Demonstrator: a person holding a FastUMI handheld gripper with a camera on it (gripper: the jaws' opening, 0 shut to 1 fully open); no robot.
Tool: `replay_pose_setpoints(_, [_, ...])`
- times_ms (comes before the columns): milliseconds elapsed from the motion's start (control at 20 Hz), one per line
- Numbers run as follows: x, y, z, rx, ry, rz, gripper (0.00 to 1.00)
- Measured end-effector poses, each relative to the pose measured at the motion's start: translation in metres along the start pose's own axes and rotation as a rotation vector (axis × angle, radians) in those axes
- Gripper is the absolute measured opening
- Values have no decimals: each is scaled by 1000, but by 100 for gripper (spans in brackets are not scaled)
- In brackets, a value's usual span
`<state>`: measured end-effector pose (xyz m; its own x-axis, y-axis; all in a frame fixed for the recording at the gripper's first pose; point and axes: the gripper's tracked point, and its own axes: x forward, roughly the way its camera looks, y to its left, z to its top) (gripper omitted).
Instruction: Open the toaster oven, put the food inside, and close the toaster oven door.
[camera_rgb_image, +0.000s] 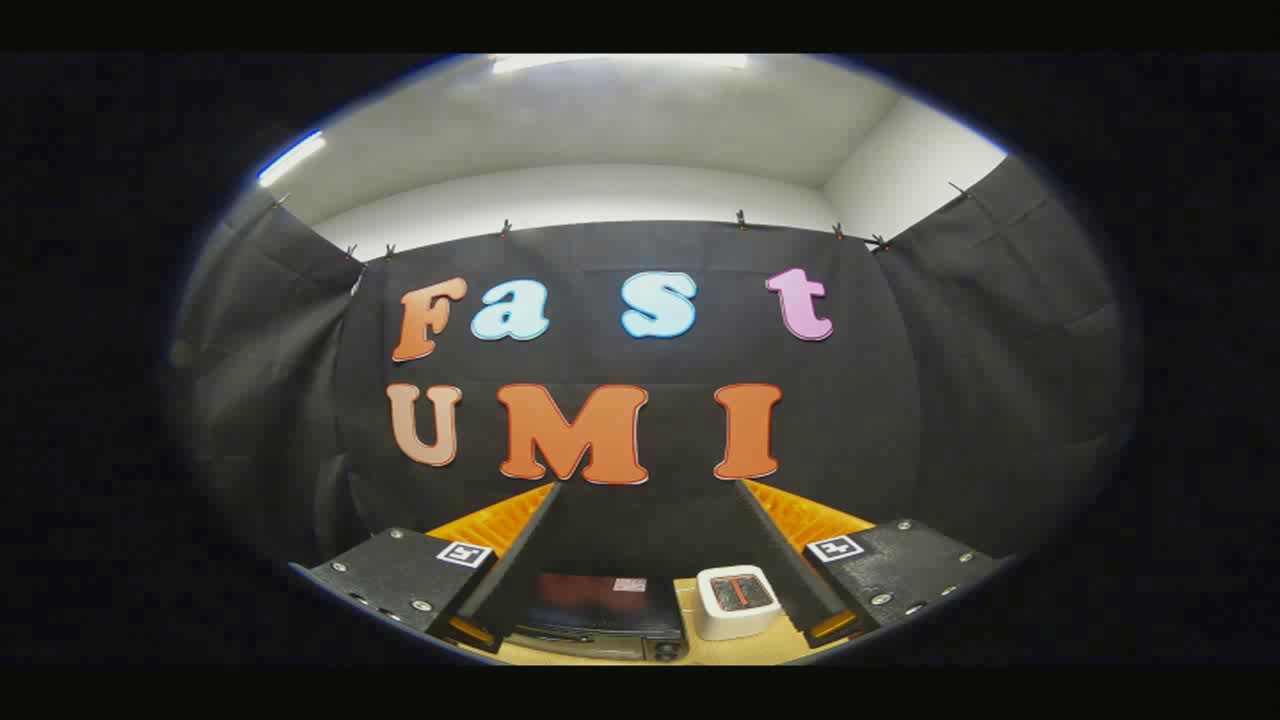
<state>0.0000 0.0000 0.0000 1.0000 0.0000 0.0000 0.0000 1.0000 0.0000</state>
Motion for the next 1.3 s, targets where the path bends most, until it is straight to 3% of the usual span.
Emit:
replay_pose_setpoints(900, [10, 41, -32, -9, 58, 88, 99])
replay_pose_setpoints(1050, [11, 59, -56, -2, 103, 123, 99])
replay_pose_setpoints(1300, [13, 94, -132, 9, 283, 191, 99])
